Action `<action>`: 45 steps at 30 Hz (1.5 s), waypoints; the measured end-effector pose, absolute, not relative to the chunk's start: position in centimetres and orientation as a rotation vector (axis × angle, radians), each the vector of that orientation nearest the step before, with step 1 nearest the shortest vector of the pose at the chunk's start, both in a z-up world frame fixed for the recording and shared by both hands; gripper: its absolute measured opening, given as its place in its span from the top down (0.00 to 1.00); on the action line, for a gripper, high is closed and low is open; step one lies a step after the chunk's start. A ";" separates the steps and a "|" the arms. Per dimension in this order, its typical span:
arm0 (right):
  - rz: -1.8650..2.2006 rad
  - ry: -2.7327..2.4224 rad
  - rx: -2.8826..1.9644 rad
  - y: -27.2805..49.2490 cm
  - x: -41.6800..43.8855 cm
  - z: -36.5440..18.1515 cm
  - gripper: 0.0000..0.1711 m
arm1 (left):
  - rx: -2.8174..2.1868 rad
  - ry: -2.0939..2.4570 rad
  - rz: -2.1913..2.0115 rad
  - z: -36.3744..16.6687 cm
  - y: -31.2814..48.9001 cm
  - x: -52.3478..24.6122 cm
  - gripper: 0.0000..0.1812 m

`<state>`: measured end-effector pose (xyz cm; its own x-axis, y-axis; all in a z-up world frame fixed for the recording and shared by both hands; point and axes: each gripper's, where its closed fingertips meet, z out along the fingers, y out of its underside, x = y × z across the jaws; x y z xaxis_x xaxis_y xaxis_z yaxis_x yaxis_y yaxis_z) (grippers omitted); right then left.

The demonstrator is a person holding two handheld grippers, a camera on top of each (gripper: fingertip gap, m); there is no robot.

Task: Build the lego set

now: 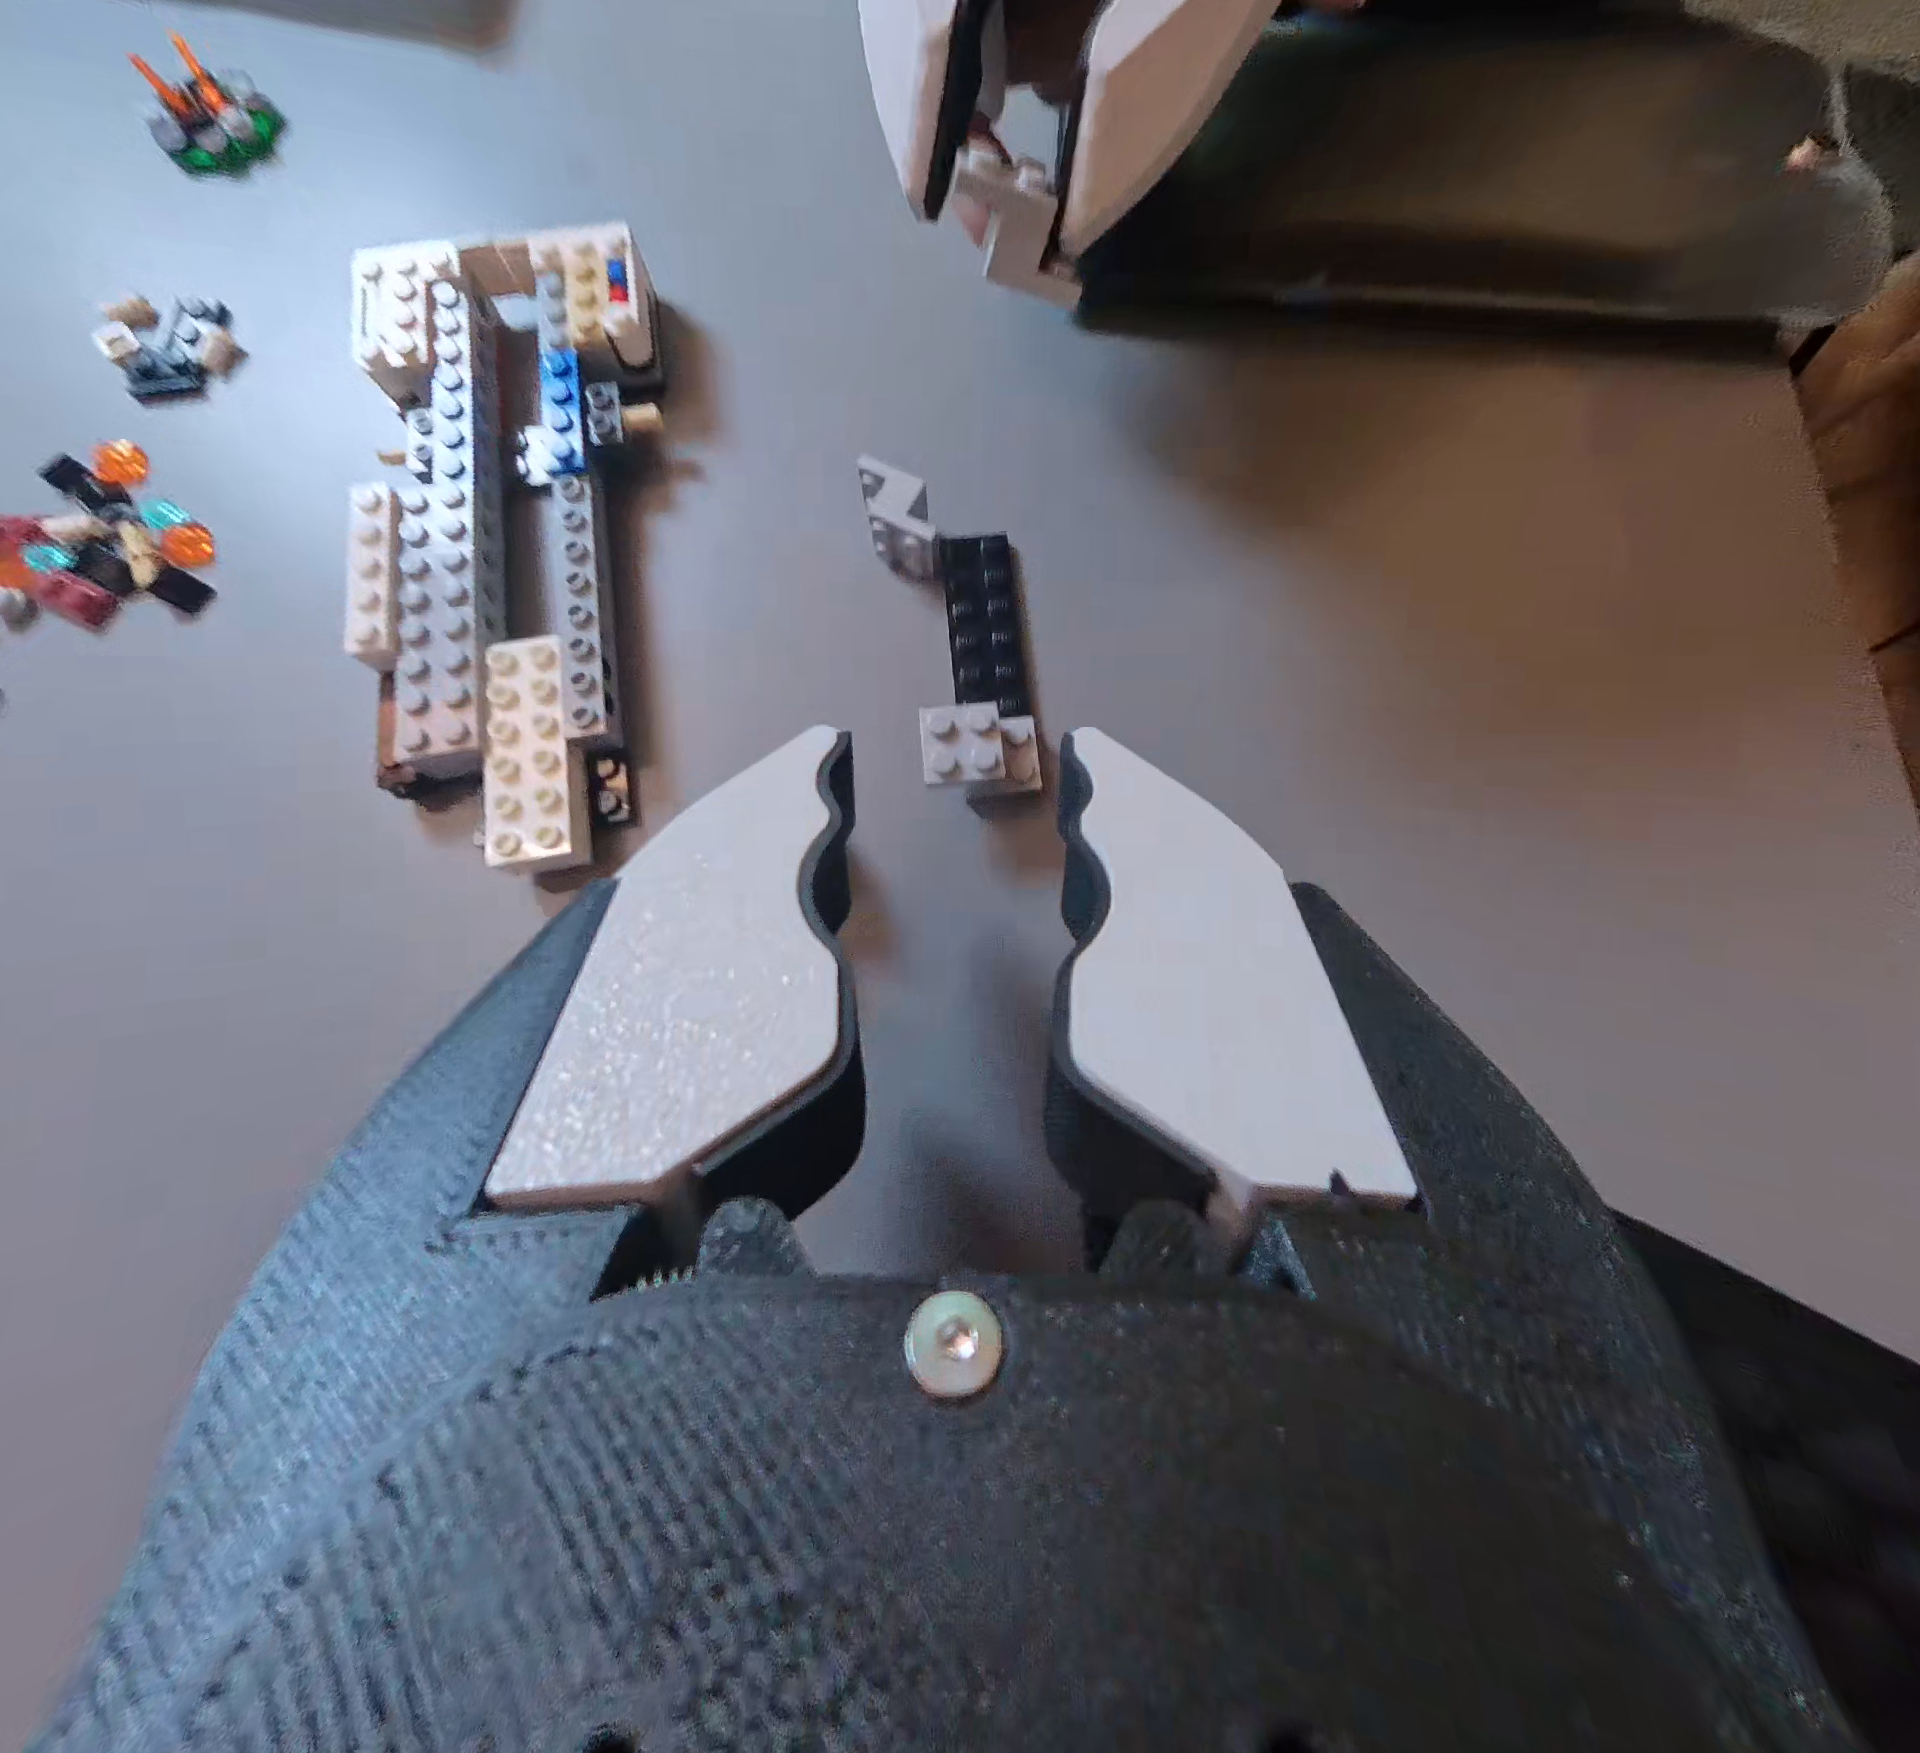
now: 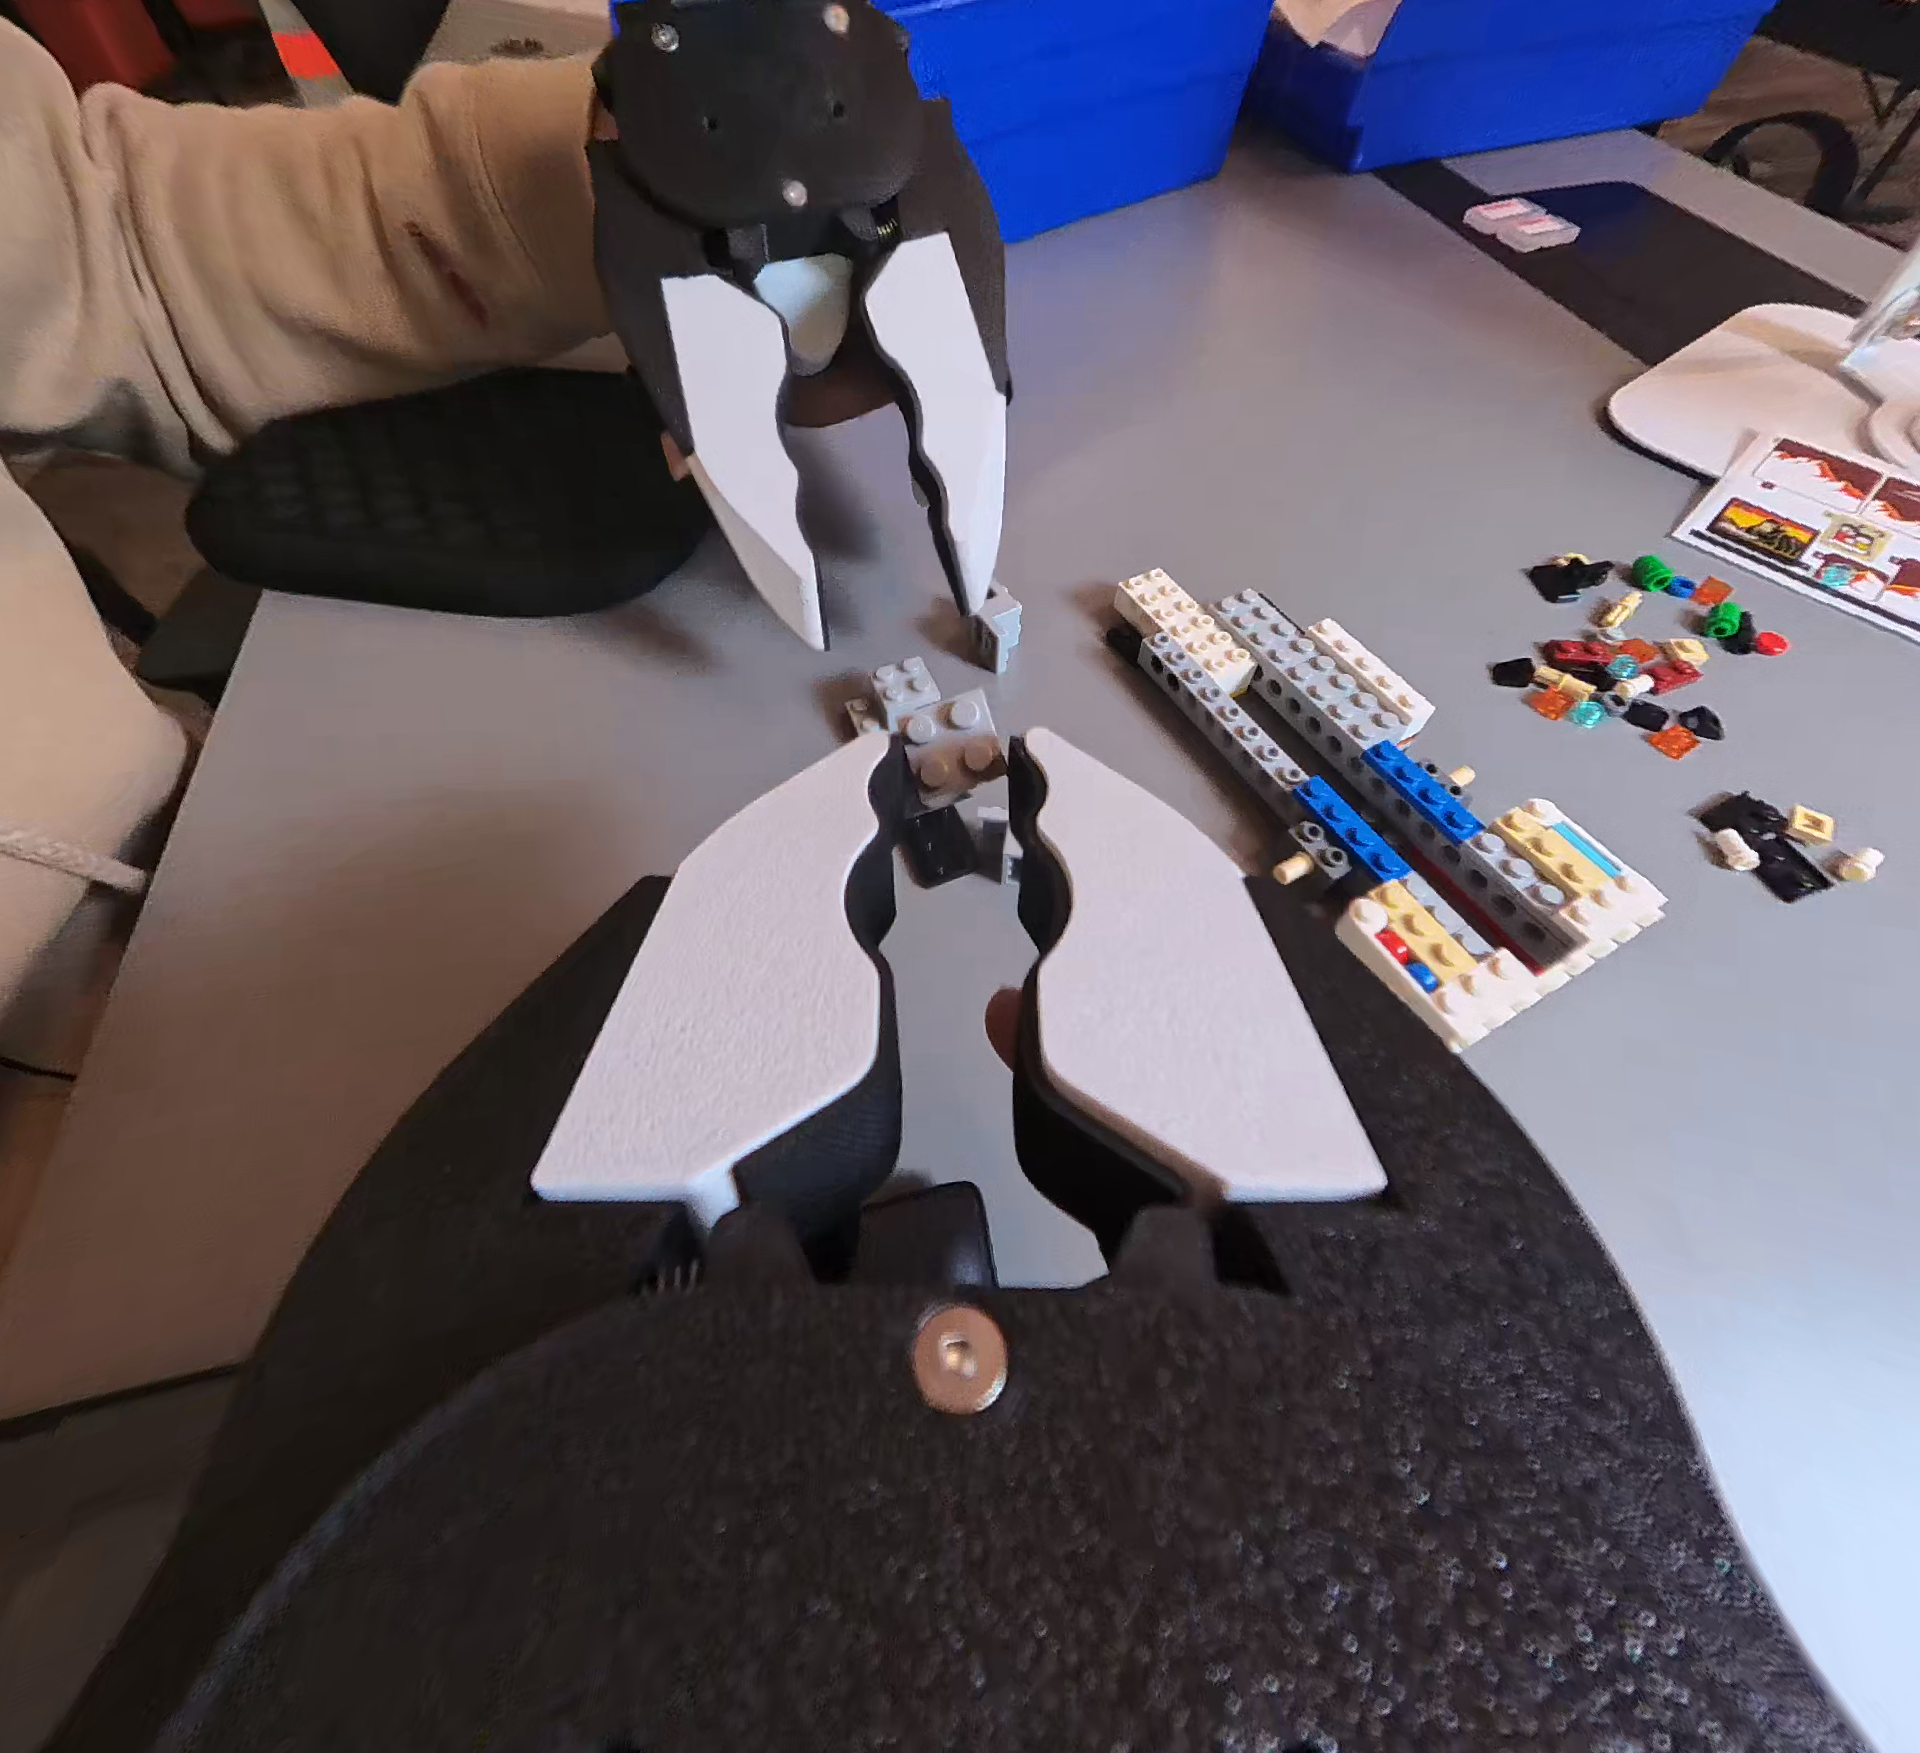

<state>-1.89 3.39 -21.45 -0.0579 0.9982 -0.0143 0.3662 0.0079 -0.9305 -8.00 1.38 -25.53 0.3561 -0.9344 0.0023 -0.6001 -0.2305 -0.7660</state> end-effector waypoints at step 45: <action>0.506 -2.396 -1.373 -1.5 -1.0 -27.6 0.86 | -1.821 1.567 -0.638 -27.6 -1.8 -6.6 0.88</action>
